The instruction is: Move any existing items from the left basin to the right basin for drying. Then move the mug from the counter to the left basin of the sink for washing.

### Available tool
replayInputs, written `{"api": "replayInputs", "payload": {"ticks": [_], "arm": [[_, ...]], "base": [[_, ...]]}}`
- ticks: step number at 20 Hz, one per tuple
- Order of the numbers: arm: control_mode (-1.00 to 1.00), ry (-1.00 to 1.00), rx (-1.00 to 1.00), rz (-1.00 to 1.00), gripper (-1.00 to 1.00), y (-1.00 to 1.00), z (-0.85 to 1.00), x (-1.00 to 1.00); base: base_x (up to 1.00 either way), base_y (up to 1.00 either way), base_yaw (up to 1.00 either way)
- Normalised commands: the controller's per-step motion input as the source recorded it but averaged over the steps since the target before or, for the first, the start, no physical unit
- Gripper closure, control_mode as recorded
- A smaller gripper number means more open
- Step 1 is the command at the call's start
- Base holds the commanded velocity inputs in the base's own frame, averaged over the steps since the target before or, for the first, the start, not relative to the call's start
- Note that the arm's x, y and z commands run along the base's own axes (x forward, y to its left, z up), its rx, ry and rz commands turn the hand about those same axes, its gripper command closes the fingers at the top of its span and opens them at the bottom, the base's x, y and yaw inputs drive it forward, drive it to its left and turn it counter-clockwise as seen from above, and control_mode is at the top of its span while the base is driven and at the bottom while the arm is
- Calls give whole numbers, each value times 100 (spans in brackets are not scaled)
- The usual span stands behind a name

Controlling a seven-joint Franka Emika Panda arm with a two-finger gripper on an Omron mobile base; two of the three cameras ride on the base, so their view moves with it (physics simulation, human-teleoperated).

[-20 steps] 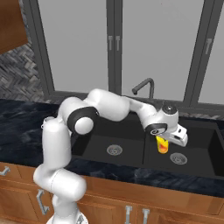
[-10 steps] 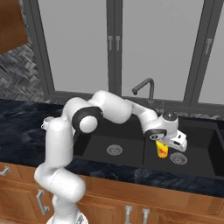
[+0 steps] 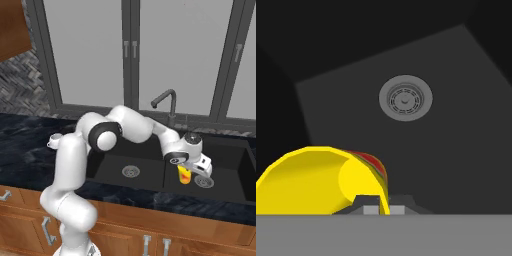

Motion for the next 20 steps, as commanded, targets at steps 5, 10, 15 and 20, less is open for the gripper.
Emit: {"api": "replayInputs", "payload": {"ticks": [5, 10, 15, 20], "arm": [[-100, 0, 0, 0, 100, -7, -17, 12], [-100, 0, 0, 0, 100, -15, -20, 8], [-100, 0, 0, 0, 100, -14, -21, 8], [-100, -1, 0, 0, 100, -12, -22, 7]], "base": [[0, 0, 0], [0, 0, 0], [0, 0, 0], [0, 0, 0]]}}
